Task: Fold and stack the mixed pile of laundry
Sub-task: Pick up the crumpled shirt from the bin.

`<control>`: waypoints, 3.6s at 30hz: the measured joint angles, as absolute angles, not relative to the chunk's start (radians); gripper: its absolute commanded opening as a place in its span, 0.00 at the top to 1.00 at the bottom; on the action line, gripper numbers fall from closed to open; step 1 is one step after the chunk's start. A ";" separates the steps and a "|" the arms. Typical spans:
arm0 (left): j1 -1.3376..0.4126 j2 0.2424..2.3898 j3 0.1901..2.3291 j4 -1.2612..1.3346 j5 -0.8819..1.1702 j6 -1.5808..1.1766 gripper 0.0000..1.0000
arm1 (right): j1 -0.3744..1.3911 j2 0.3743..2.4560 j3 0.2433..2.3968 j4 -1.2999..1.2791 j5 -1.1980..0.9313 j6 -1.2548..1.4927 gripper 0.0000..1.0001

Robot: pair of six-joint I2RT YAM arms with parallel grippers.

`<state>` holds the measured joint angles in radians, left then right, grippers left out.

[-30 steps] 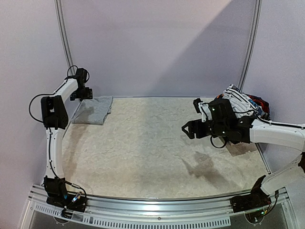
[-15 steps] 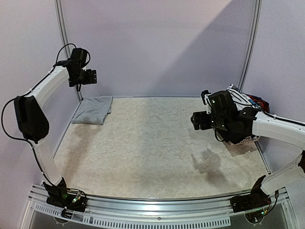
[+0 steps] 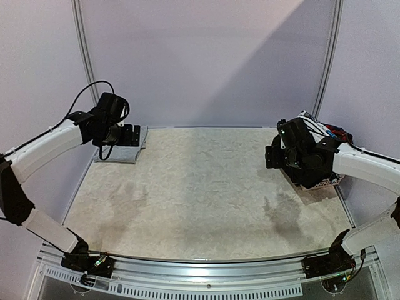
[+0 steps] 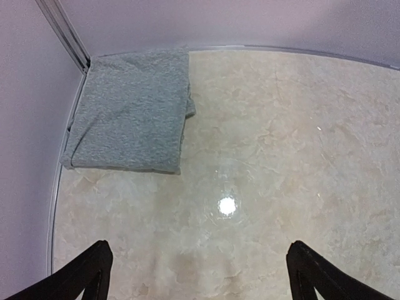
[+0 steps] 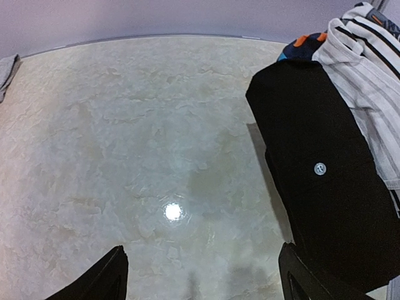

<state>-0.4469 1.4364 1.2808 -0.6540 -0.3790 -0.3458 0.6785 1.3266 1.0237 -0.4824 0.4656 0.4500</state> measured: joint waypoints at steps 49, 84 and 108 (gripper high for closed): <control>-0.928 0.837 0.693 -0.764 -0.634 -0.544 0.06 | 0.327 1.776 1.232 -0.484 0.434 0.648 0.93; -0.940 0.838 0.684 -0.758 -0.636 -0.552 0.08 | 0.342 1.530 1.399 -0.604 0.442 0.486 0.07; -0.945 0.833 0.671 -0.745 -0.617 -0.552 0.09 | 0.346 1.946 1.504 -0.761 0.596 0.531 0.92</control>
<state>-0.9451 0.8330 0.6708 -0.7448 -0.6170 -0.5518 0.3462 1.9465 1.5043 -0.7612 0.5957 0.5308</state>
